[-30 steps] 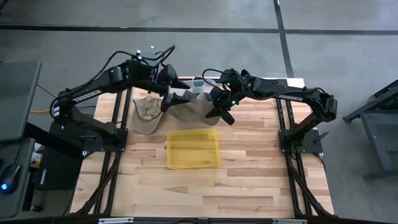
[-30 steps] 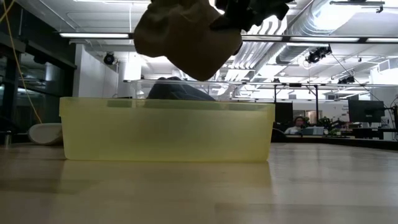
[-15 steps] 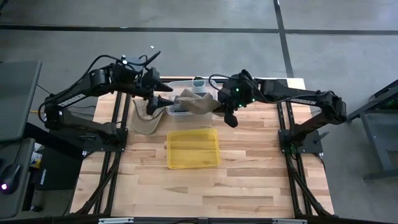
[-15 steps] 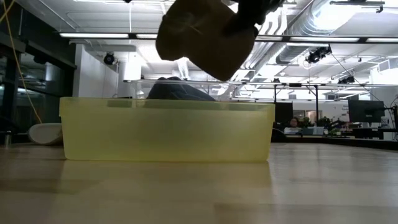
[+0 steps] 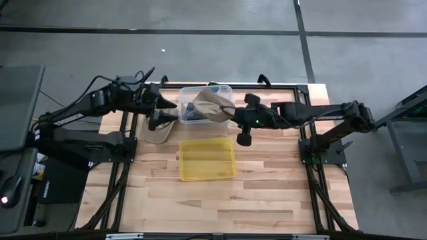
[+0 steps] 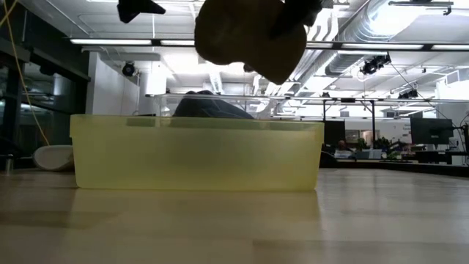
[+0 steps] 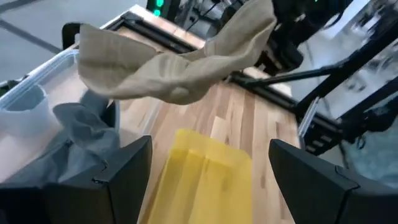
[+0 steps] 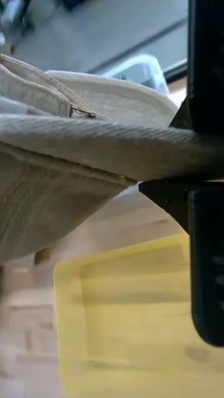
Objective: Pick & Place hat
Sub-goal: Put the right brown cap into the yellow bin, then put the brown cap into the yellow bin
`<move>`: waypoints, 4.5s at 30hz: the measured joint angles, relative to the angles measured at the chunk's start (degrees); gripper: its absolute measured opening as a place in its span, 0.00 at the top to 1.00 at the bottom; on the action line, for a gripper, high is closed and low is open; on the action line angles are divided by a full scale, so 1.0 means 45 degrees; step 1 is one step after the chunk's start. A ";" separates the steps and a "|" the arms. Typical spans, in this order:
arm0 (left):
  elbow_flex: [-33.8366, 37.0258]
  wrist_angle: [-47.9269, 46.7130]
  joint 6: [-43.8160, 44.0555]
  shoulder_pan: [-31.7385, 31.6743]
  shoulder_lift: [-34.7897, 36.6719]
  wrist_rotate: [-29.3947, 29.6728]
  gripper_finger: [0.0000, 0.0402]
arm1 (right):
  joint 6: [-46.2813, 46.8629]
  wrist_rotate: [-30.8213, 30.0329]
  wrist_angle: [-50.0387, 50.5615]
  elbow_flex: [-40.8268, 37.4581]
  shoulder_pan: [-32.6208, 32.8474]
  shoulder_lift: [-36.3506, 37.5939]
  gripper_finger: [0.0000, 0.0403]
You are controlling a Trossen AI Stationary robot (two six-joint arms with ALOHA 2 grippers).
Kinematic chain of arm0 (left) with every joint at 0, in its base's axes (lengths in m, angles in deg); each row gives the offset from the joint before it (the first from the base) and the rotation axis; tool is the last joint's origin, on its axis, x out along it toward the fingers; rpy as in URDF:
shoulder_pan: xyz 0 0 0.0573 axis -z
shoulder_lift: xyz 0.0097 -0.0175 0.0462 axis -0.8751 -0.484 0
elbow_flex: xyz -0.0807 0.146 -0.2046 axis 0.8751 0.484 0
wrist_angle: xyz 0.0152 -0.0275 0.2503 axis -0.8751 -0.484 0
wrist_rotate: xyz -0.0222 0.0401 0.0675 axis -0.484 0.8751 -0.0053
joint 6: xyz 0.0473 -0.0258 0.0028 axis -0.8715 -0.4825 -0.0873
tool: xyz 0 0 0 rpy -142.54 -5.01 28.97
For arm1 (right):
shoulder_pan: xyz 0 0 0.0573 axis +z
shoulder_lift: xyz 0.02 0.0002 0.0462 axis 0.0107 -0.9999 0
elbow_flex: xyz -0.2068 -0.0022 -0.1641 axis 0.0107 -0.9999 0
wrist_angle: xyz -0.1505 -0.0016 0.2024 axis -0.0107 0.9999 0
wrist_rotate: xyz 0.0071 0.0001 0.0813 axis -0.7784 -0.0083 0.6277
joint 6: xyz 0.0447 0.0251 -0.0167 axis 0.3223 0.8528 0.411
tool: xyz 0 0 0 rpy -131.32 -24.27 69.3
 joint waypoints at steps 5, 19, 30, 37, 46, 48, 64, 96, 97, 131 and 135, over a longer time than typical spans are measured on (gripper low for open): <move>0.1591 0.1037 0.0785 0.0000 0.1276 -0.0085 0.25 | 0.0519 -0.1848 0.0031 0.0000 0.0962 0.0000 0.99; 0.3040 0.1586 0.1660 0.0005 0.3148 -0.0419 0.25 | 0.1638 -0.4614 0.0172 0.0300 0.2948 -0.0795 0.99; 0.3040 0.1572 0.1668 0.0005 0.3397 -0.0418 0.25 | 0.2413 -0.5328 0.2153 0.3400 0.3660 -0.3741 0.99; 0.3040 0.1572 0.1665 0.0005 0.3401 -0.0380 0.25 | 0.3862 -0.5784 0.4705 0.6394 0.4407 -0.6320 0.99; 0.3035 0.1465 0.1646 0.0004 0.3397 -0.0479 0.25 | 0.6568 -0.5606 0.8521 0.8785 0.5321 -0.8674 0.99; 0.3035 0.1474 0.1654 0.0003 0.3392 -0.0666 0.25 | 0.7048 -0.5476 0.8911 0.8785 0.5455 -0.8887 0.99; 0.3030 0.1498 0.2947 0.0000 0.3392 -0.0677 0.25 | 0.8560 -0.4540 0.7359 0.6921 0.5990 -0.9063 0.99; 0.3030 0.1494 0.3009 0.0000 0.3392 -0.0521 0.25 | 0.4241 -0.2523 0.2707 0.5323 0.5152 -0.9028 0.77; 0.3030 0.1494 0.3006 0.0000 0.3392 -0.0521 0.25 | 0.4245 -0.2447 0.2714 0.5323 0.5126 -0.9017 0.75; 0.3007 -0.1397 0.3078 0.0000 0.4165 0.1747 0.25 | 0.3336 -0.2437 0.9289 1.1849 0.4439 -0.8968 0.52; 0.3011 -0.2200 0.3602 0.0000 0.4096 0.3072 0.25 | 0.3657 -0.2543 1.0396 1.2517 0.3893 -0.8748 0.52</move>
